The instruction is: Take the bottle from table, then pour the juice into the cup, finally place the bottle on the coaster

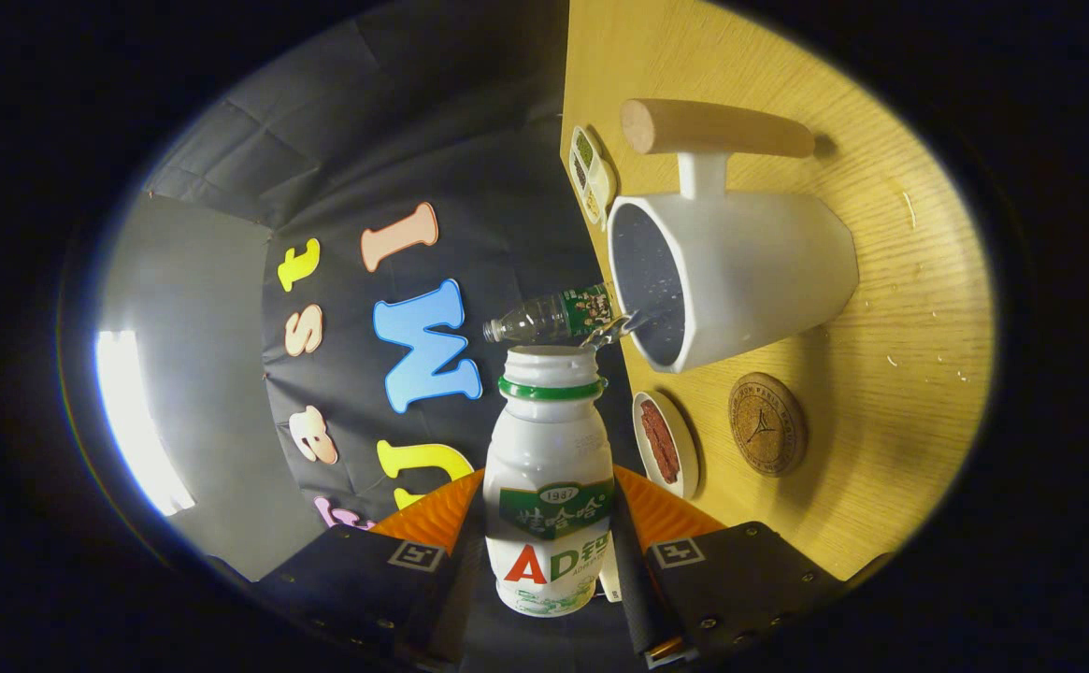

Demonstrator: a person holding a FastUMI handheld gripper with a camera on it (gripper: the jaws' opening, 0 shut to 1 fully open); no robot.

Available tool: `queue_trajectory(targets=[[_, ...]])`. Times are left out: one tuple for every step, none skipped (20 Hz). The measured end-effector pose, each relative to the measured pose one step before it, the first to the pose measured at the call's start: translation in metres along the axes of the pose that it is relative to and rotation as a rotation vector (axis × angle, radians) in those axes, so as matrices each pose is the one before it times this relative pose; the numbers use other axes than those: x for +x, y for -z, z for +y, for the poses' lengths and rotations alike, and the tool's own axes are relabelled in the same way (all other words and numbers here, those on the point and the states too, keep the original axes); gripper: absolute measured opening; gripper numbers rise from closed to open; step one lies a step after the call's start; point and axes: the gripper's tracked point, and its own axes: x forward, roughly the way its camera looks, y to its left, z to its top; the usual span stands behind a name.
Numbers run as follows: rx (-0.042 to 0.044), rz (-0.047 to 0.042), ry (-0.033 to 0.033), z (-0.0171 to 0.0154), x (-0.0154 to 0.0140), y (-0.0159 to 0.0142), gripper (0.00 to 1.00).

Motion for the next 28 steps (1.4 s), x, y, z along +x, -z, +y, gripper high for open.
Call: queue_trajectory(targets=[[0.00566, -0.00119, 0.00312, -0.0017, 0.00059, -0.0002, 0.65], [0.00654, -0.00113, 0.00498, -0.00332, 0.001, -0.00035, 0.65], [0.00788, -0.0004, 0.00093, -0.00106, 0.00093, -0.00056, 0.65], [0.00863, 0.0023, -0.0017, 0.00058, -0.00026, 0.00107, 0.65], [0.0055, 0.00373, -0.00327, 0.00177, 0.00154, 0.00329, 0.65], [0.00292, 0.00169, -0.0036, 0.00098, 0.00126, 0.00193, 0.65], [0.00136, -0.0031, -0.0034, 0.0011, 0.00091, -0.00058, 0.65], [0.00143, -0.00264, 0.00194, -0.00031, -0.00077, -0.00241, 0.65], [0.0026, -0.00508, -0.00154, -0.00046, -0.00001, -0.00134, 0.65], [0.00443, -0.00121, -0.00097, 0.0028, 0.00148, 0.00064, 0.65], [0.00355, -0.00175, -0.00312, 0.00075, -0.0007, 0.00029, 0.65], [0.00332, 0.0014, 0.00022, -0.00014, -0.00028, 0.00116, 0.65], [0.00757, -0.00077, -0.00213, -0.00087, -0.00088, 0.00042, 0.65], [0.00707, -0.00004, -0.00169, 0.00023, -0.00212, -0.00178, 0.65], [0.00194, -0.00091, 0.00073, -0.00023, -0.0011, -0.00136, 0.65], [0.00168, -0.00142, 0.00106, -0.00069, -0.00033, 0.00025, 0.65], [0.00428, 0.00028, -0.00071, 0.00093, 0.00195, 0.00327, 0.65], [0.00443, -0.00032, -0.00316, 0.00053, 0.00186, 0.00075, 0.65], [0.00415, -0.00037, -0.00027, -0.00057, 0.00056, -0.00011, 0.65], [0.00327, -0.00011, -0.00115, 0.00112, -0.00104, -0.00208, 0.65], [0.00233, 0.00005, 0.00166, 0.00044, -0.00091, -0.00082, 0.65], [0.00248, 0.00141, -0.00252, 0.0001, -0.00098, -0.00062, 0.65], [0.00124, 0.00207, -0.00296, 0.00133, -0.00059, 0.00124, 0.65], [0.00115, 0.00126, -0.00067, -0.00069, -0.00017, 0.00089, 0.65], [0.00285, 0.00099, 0.00002, -0.00076, 0.00105, 0.00192, 0.65], [0.00443, 0.00058, 0.00118, -0.00121, -0.00017, -0.00006, 0.65], [0.00443, -0.00197, -0.00093, -0.00023, 0.00157, -0.00067, 0.65], [0.00491, -0.0013, -0.00113, -0.00059, 0.00056, -0.00035, 0.65]])
